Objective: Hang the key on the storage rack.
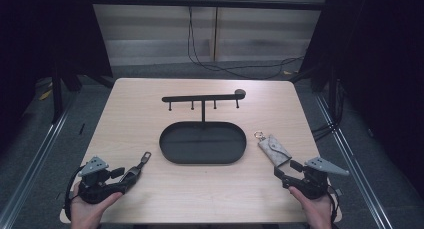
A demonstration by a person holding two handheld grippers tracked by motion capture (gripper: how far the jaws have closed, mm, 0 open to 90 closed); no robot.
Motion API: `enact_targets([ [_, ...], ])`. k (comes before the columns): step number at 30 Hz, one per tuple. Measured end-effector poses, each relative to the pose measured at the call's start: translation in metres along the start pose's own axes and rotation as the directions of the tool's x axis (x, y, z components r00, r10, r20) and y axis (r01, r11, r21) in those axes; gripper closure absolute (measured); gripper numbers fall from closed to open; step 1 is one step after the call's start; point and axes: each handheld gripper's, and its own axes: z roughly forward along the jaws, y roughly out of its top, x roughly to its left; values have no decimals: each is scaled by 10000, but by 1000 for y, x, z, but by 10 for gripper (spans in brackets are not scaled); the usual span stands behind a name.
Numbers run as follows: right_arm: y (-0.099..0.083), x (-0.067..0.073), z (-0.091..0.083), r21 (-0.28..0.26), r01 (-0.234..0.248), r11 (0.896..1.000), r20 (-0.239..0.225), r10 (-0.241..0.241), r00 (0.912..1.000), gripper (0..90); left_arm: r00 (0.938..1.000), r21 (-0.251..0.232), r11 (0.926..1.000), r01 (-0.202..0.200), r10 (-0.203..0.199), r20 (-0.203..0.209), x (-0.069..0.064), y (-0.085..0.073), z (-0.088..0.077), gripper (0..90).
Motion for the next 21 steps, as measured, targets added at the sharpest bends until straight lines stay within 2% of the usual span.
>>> enact_targets([
  [2,0,-1,-1,-54,-80,10000,-52,80,10000,264,10000,32,10000,43,-43,-64,0,1,0,424],
  [3,0,-2,-1,20,-146,9999,65,146,9999,241,10000,-18,10000,58,-58,-12,0,1,0,464],
  [7,0,-1,0,94,-123,9999,69,122,9999,242,9998,-16,10000,66,-66,201,0,3,0,463],
  [9,0,-1,1,155,-132,9998,-23,133,9999,252,9998,131,9999,33,-36,209,0,4,1,449],
  [12,0,-1,1,207,-157,9997,-89,159,9998,249,9999,440,9990,-53,48,110,-2,6,3,474],
  [16,0,-1,1,276,-86,9996,-152,90,9998,249,9997,620,9980,77,-90,214,-1,13,4,515],
  [18,0,0,1,286,-42,9996,-160,46,9999,250,9999,906,9958,-127,119,95,-3,19,5,520],
  [21,0,1,1,279,7,9996,-200,-2,9998,249,9997,1178,9928,-228,233,-29,-4,23,7,520],
])
